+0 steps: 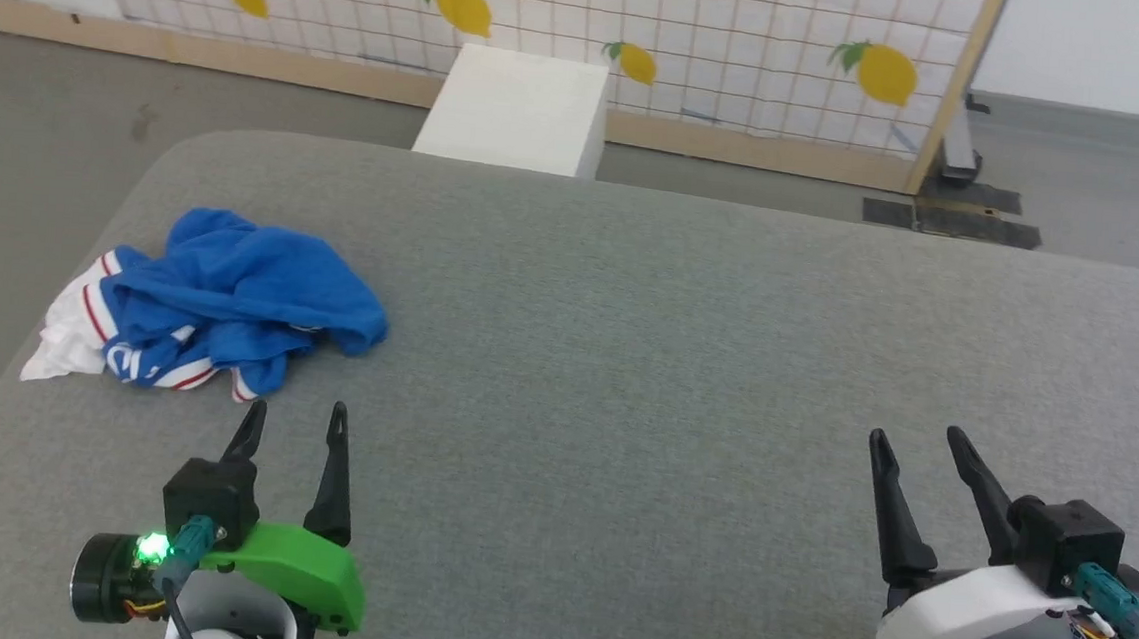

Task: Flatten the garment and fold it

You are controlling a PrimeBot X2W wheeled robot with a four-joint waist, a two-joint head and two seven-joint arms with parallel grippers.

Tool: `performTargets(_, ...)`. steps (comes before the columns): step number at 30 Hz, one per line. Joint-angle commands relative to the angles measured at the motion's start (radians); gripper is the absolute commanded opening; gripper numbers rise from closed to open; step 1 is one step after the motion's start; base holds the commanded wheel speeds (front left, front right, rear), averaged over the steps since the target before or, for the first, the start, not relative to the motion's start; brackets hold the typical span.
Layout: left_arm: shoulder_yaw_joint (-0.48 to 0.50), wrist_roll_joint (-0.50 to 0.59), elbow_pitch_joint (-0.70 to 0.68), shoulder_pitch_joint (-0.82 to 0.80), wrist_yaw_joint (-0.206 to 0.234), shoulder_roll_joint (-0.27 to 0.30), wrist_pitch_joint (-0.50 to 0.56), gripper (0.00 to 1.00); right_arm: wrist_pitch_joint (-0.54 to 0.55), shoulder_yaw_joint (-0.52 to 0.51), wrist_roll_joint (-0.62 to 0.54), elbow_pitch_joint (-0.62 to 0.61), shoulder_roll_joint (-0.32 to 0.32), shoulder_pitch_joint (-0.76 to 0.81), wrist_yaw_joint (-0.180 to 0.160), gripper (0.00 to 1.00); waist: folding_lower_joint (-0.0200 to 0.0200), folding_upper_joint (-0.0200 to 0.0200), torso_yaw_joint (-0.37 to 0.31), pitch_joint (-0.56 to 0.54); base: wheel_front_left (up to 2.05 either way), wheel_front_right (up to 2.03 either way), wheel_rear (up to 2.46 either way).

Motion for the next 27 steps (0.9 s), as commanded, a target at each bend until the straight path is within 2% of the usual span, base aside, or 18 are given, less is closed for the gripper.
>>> performTargets(1,0.002,-0.018,0.008,0.0,0.001,-0.002,-0.012,1.0,-0.012,0.001,0.014,0.007,0.0,0.011,-0.001,1.0,0.0,0.0,0.022,0.001,0.0,0.0,0.0)
performTargets(27,-0.002,-0.041,0.041,-0.004,0.006,-0.003,-0.065,1.0,-0.066,0.017,0.078,0.06,0.001,0.02,-0.001,1.0,0.0,0.0,0.199,0.007,0.0,0.0,0.0)
